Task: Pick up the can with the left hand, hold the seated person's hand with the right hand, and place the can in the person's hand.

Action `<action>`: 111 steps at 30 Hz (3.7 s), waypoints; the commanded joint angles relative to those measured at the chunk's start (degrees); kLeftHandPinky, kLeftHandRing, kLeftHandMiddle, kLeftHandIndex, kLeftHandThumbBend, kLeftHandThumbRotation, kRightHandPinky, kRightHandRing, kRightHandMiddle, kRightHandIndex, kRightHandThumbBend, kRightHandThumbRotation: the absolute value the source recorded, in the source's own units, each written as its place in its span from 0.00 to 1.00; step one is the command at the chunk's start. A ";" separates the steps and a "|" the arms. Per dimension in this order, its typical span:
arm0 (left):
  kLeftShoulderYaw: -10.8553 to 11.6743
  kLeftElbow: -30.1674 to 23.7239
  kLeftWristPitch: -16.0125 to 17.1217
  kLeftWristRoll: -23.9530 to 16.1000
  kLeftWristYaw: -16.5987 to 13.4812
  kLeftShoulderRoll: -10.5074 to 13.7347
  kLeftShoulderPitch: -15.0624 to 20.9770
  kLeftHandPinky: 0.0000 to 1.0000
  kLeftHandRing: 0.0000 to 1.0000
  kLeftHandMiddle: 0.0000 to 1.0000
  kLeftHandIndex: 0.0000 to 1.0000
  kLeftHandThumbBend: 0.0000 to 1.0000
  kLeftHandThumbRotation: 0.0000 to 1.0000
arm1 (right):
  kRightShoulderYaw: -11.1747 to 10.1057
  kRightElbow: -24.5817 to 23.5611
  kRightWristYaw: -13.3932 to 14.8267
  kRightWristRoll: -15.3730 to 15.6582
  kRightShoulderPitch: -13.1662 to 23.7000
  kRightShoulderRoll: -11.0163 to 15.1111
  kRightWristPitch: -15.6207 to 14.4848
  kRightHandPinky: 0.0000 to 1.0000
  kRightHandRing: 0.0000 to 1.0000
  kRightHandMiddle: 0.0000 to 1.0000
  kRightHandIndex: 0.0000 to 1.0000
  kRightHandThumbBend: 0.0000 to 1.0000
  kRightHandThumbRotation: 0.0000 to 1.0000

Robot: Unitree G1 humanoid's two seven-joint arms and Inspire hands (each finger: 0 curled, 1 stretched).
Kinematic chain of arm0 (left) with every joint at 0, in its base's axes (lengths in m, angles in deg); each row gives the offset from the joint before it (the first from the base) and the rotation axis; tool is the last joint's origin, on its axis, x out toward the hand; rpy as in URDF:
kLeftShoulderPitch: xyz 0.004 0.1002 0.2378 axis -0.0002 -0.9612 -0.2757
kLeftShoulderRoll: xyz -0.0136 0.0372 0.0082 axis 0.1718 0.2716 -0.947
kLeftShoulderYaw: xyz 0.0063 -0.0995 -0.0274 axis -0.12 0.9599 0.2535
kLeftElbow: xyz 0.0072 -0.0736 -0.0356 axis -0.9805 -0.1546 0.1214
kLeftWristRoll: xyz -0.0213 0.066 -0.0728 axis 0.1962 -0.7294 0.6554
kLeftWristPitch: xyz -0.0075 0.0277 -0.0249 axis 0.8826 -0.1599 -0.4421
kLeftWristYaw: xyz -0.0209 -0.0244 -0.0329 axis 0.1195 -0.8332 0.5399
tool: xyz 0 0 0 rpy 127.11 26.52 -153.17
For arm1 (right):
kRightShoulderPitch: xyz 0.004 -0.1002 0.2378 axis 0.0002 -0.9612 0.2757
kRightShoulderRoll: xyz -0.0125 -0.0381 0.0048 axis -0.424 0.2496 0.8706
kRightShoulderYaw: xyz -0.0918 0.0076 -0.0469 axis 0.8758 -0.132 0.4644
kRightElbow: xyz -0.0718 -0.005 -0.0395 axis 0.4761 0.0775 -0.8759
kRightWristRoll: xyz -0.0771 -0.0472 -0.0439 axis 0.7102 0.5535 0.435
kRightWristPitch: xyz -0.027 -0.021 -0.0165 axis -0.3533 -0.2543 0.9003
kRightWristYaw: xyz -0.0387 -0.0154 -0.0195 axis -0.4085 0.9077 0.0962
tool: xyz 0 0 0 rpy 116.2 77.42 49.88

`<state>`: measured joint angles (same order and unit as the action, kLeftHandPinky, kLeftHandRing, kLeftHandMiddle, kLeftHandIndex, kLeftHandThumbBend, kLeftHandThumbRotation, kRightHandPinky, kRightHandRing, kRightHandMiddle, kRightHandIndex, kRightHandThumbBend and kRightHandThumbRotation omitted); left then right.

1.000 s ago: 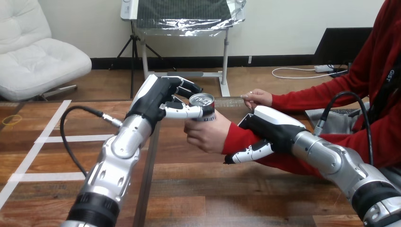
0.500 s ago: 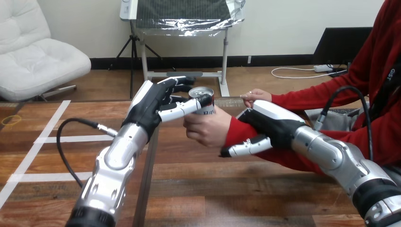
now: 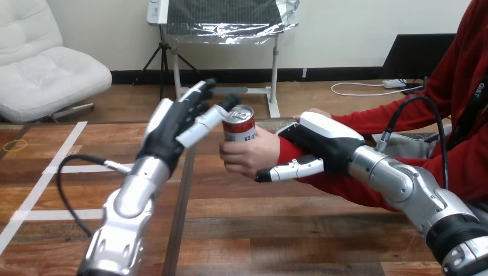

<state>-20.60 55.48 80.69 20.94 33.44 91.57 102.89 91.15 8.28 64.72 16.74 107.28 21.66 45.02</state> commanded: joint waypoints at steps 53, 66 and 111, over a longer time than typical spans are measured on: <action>5.42 -24.37 12.33 10.34 0.04 -4.83 -28.19 0.80 0.87 0.89 0.86 0.66 1.00 | -11.57 -42.91 3.37 -11.31 -28.97 -0.61 -14.04 0.64 0.77 0.80 0.81 1.00 1.00; 3.76 -24.86 19.06 10.13 0.89 -6.94 -32.91 0.78 0.82 0.84 0.81 0.58 1.00 | -13.30 -51.52 8.62 -15.00 -37.44 -5.23 -10.98 0.70 0.81 0.84 0.86 0.95 1.00; -0.07 -24.00 29.48 6.53 -1.22 -9.25 -36.85 0.69 0.74 0.76 0.74 0.43 0.96 | -12.52 -50.38 -2.15 -38.30 -47.07 -19.62 3.54 0.90 0.88 0.87 0.89 0.81 1.00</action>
<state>-20.23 33.46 108.22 27.34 32.39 82.83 64.81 79.57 -42.12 63.75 -19.89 58.19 2.87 46.95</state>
